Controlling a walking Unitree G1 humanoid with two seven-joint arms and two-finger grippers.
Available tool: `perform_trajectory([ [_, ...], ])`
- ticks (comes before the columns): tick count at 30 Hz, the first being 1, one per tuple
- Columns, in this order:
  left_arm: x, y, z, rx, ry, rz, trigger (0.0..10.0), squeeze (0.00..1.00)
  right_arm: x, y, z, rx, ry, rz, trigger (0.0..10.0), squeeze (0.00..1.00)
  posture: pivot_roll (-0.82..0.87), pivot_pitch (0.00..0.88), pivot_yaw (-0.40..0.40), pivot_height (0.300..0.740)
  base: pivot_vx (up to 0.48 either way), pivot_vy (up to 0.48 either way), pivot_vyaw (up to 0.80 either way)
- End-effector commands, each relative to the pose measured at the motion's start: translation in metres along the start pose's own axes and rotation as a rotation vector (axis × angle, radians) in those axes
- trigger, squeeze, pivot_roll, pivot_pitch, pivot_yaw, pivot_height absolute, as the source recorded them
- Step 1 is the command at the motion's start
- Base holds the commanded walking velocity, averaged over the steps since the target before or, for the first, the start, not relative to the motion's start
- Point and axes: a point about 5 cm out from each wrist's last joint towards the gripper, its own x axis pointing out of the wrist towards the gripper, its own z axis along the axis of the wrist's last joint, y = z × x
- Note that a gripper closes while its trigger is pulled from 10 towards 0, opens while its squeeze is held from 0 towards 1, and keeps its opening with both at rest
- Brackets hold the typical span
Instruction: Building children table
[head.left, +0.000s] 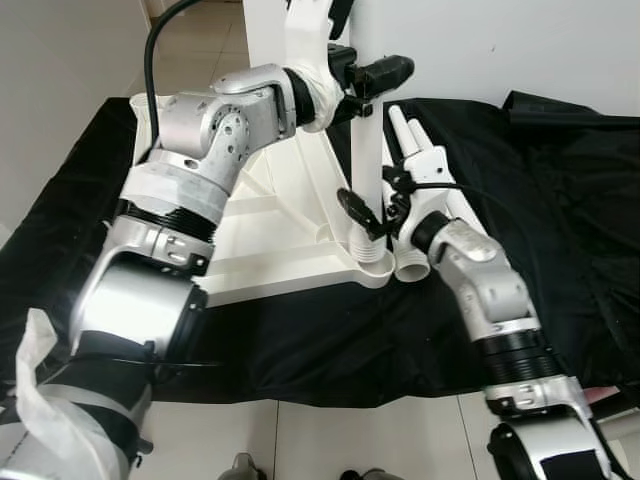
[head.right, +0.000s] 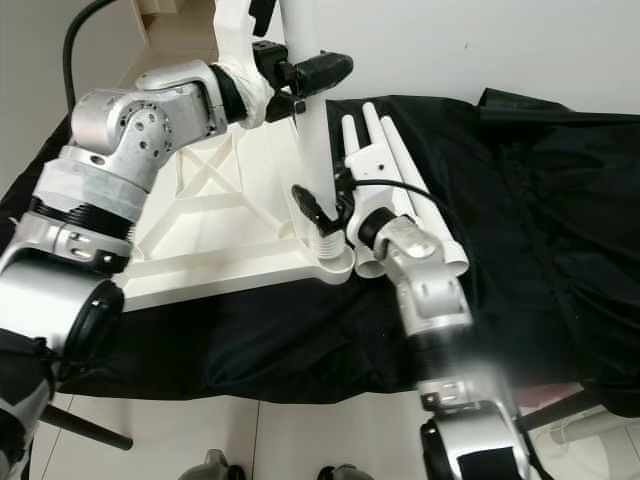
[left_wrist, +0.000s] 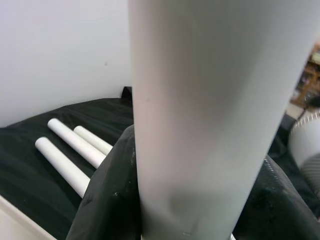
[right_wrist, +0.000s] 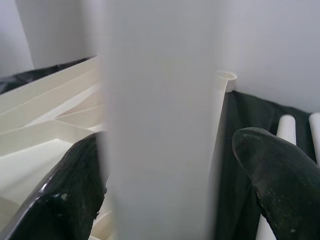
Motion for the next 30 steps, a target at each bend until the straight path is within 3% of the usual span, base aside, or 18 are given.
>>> perform_trajectory([
  [1,0.003,-0.003,0.015,0.031,-0.058,0.028,10.0,0.0,0.0,0.007,-0.007,-0.037,0.004,-0.021,10.0,0.0,-0.06,0.045,0.01,0.74,0.0,0.0,0.0],
  [6,0.005,-0.004,0.028,-0.006,-0.141,0.093,10.0,0.0,0.0,0.019,-0.016,-0.077,0.026,-0.023,10.0,0.0,-0.06,0.061,0.009,0.74,0.0,0.0,0.0],
  [12,0.006,-0.01,0.04,0.064,-0.168,0.15,10.0,0.0,0.004,0.023,-0.023,-0.122,0.048,-0.079,10.0,0.0,-0.05,0.07,0.014,0.74,0.0,0.0,0.0],
  [19,0.008,-0.014,0.04,0.089,-0.171,0.167,10.0,0.0,0.009,0.021,-0.019,-0.135,0.028,-0.154,10.0,0.0,-0.05,0.074,0.015,0.74,0.0,0.0,0.0],
  [22,0.013,-0.022,0.035,0.08,-0.168,0.153,10.0,0.0,0.017,0.014,-0.007,-0.119,-0.029,-0.234,10.0,0.0,-0.06,0.078,0.015,0.74,0.0,0.0,0.0],
  [30,0.015,-0.025,0.036,0.088,-0.166,0.154,10.0,0.0,0.025,0.006,0.003,-0.098,-0.068,-0.289,10.0,0.0,-0.05,0.08,0.015,0.74,0.0,0.0,0.0],
])
